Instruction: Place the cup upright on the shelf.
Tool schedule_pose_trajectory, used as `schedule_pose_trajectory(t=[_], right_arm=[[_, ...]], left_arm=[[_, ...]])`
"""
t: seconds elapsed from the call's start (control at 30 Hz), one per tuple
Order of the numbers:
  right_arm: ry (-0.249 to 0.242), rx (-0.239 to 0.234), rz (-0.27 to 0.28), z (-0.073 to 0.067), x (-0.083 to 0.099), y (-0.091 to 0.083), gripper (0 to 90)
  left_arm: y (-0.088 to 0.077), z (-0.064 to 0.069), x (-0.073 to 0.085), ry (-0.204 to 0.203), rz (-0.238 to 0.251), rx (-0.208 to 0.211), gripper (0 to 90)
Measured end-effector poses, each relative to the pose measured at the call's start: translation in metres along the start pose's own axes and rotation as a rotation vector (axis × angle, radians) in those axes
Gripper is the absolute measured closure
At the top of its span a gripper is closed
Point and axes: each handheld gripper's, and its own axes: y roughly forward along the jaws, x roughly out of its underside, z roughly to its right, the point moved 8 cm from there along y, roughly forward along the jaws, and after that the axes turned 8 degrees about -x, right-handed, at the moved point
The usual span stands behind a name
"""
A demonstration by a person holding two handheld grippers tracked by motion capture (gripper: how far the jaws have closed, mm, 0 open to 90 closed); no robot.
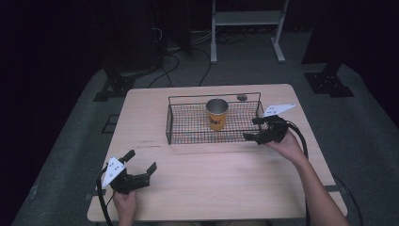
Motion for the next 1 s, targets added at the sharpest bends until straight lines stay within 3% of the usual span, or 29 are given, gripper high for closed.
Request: schedule_pose_trajectory(t=[0.6, 1.0], right_arm=[[-0.002, -0.002, 0.014, -0.010, 0.017, -0.007, 13.0], [-0.013, 0.000, 0.043, -0.018, 0.017, -0.018, 13.3]], left_arm=[[0.000, 0.000, 0.000, 0.000, 0.001, -0.001, 0.0], [0.000, 0.000, 0.000, 0.001, 0.003, -0.002, 0.0]])
